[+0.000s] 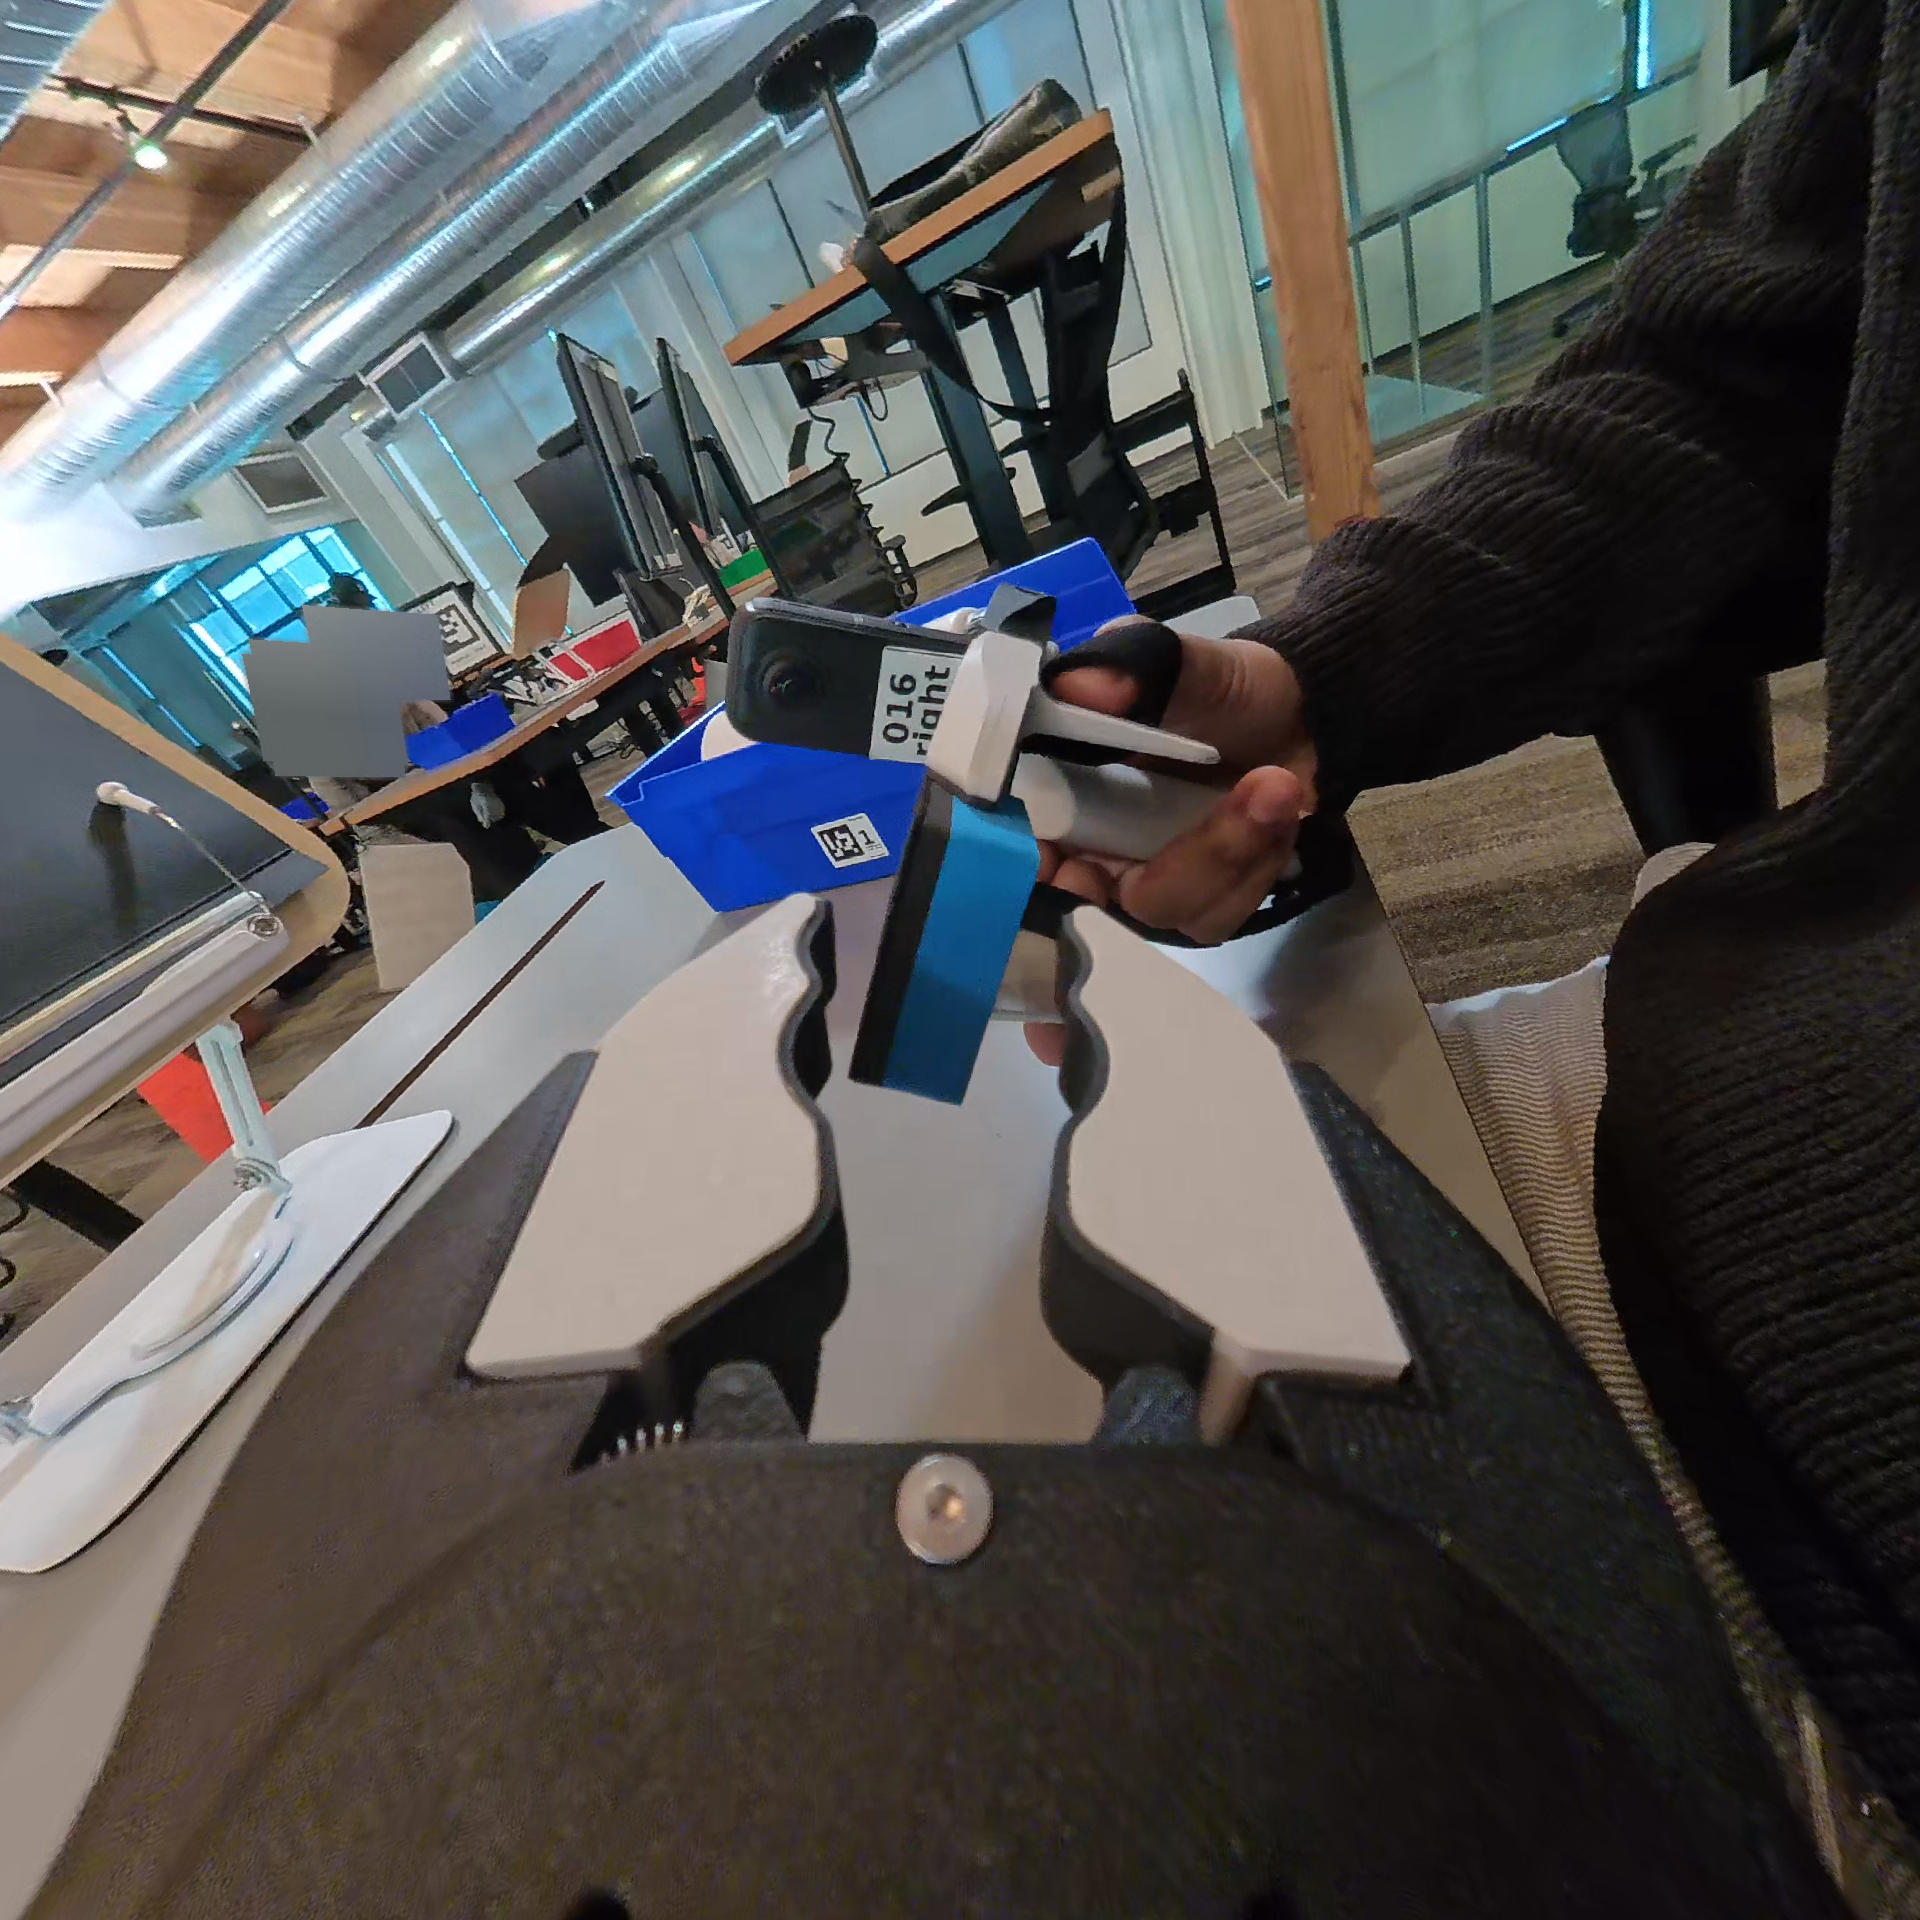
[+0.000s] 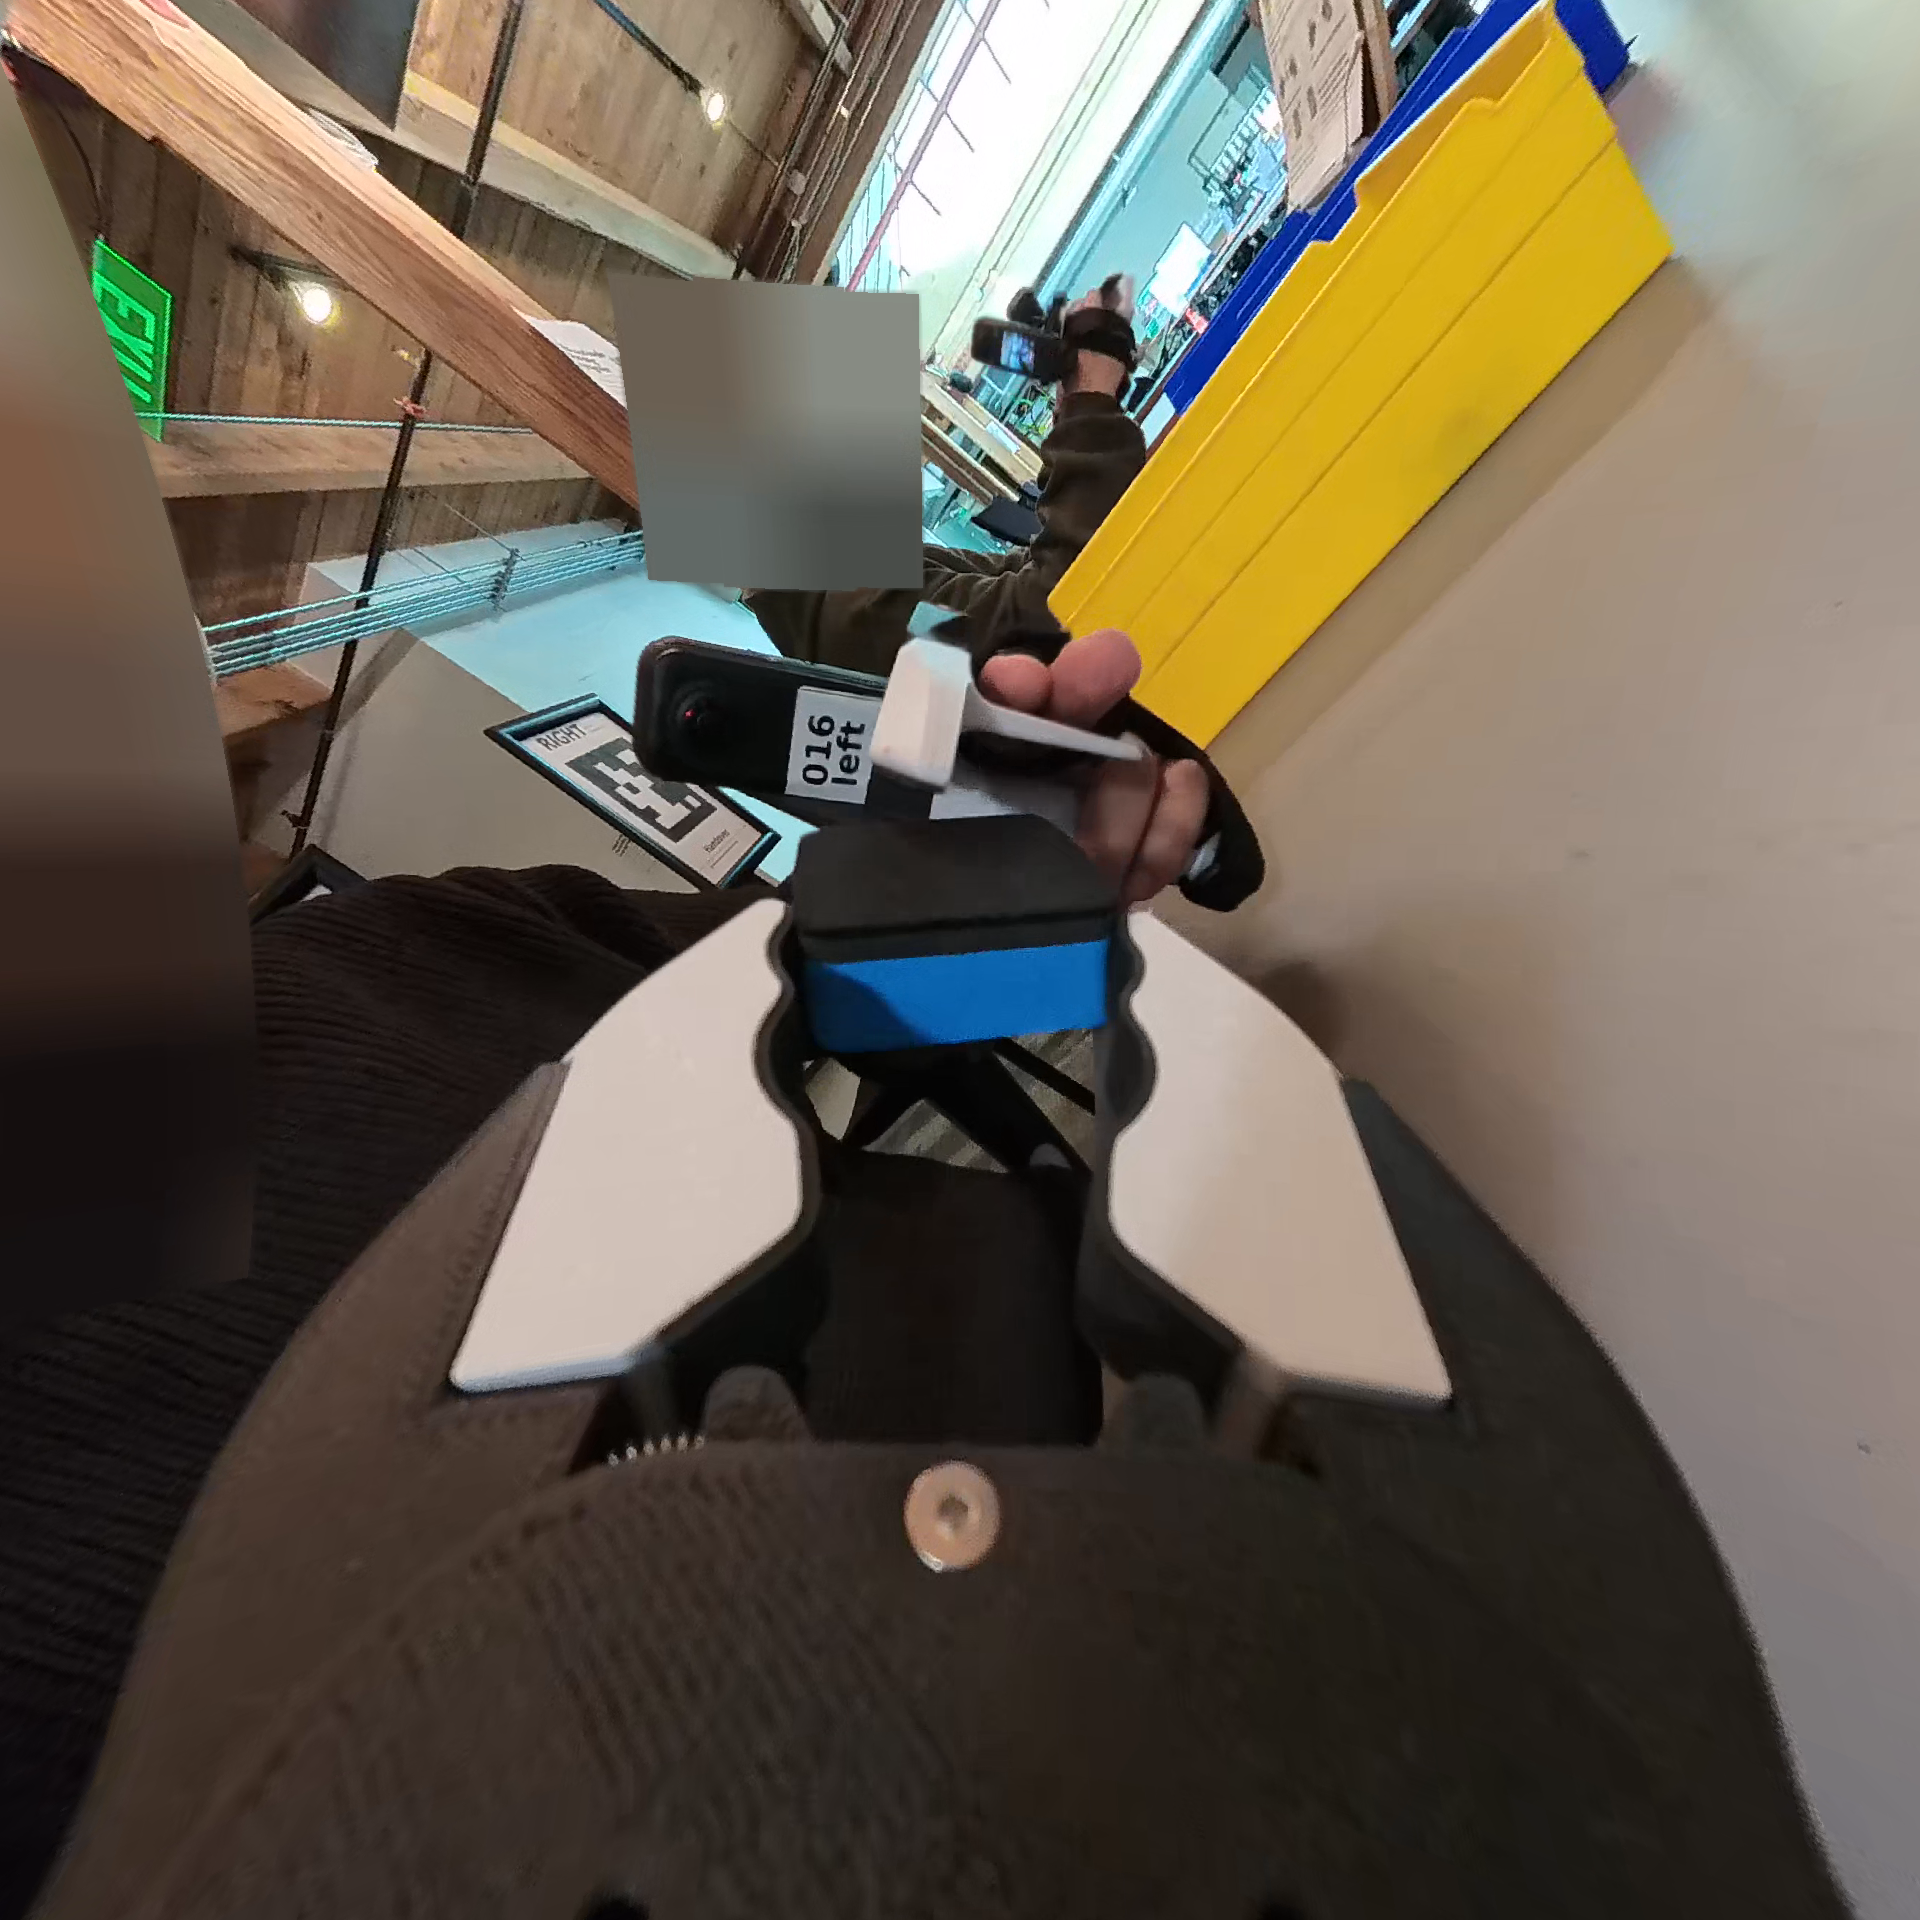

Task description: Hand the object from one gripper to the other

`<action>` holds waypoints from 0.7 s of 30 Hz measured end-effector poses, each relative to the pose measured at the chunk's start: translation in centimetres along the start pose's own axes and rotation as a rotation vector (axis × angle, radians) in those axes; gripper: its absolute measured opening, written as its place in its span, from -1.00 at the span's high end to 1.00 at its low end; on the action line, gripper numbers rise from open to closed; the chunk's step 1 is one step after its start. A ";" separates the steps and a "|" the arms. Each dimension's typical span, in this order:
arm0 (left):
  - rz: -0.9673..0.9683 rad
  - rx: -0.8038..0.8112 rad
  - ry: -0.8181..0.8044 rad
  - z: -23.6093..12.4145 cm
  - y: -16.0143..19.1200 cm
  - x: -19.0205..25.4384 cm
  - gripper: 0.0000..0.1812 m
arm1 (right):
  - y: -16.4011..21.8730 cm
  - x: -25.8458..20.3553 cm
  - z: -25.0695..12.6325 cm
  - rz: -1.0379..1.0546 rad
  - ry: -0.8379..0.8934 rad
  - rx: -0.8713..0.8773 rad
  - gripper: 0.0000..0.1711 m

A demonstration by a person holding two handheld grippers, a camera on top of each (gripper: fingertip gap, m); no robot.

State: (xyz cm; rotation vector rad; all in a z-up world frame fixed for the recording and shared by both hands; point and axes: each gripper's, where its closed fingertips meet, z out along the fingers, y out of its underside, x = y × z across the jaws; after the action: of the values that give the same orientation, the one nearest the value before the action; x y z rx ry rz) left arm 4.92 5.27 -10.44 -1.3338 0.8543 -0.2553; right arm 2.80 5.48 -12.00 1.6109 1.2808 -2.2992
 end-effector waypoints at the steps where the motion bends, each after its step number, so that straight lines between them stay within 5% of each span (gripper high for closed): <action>1: 0.004 -0.003 0.011 0.0 0.0 0.1 0.63 | 0.0 0.0 0.0 0.004 0.000 -0.002 0.33; 7: -0.009 -0.039 0.024 -0.1 0.1 0.0 0.75 | -0.1 0.1 0.0 0.031 -0.027 0.011 0.33; 12: -0.158 -0.004 -0.009 -0.5 0.2 -1.5 0.75 | -1.6 0.4 -0.6 -0.129 0.059 0.089 0.09; 21: -1.116 0.309 0.039 -1.8 1.7 -5.1 0.76 | -3.5 1.1 -1.7 -0.450 0.274 0.170 -0.01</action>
State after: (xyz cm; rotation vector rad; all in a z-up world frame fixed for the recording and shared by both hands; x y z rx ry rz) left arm -0.24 7.45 -9.95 -1.3860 0.0029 -1.2257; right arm 1.95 9.28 -10.99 1.9130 1.7017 -2.5629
